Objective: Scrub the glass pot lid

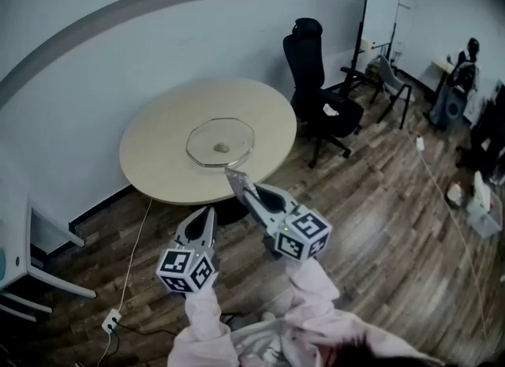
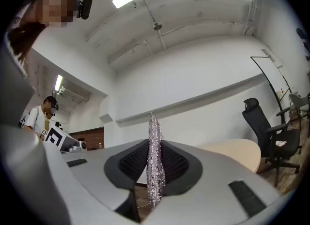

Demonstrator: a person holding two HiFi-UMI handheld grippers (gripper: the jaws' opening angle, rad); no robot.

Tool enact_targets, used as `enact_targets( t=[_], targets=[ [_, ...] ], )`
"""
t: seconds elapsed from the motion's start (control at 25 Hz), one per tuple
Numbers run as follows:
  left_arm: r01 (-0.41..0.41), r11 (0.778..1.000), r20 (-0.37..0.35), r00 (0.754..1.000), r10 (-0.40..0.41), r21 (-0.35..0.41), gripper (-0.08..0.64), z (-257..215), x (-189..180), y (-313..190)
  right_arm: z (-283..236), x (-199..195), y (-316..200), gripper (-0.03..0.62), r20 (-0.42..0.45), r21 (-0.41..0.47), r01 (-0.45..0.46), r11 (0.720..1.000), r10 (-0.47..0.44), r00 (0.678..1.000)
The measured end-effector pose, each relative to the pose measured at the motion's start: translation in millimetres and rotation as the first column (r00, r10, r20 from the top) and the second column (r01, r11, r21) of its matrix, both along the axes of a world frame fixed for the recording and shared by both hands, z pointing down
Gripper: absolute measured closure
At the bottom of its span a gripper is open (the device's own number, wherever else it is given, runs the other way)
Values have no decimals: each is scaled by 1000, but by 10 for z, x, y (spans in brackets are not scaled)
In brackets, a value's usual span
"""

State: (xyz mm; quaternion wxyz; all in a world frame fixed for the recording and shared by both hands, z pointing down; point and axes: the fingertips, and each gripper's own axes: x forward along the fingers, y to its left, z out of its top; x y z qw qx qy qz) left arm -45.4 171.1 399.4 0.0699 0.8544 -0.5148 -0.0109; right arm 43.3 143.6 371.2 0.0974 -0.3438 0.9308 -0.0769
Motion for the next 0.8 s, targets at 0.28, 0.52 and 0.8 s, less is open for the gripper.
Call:
enact_targets(
  t=[0.28,0.52,0.8],
  targets=[
    [2,1000,7,1000,-2,1,568,-33,-9,4,-61,-15,20,512,-7,10,9,1000,-9,1000],
    [12,1000,1,1000,-12,-8,568,13,-12,62,-48,5,42,511,-9,7,8,1000,-8,1000],
    [34,999,4,999,-33,-21,568,55,-63,136,-32,-28,84,511,-7,1,38,999,-38,999]
  ],
)
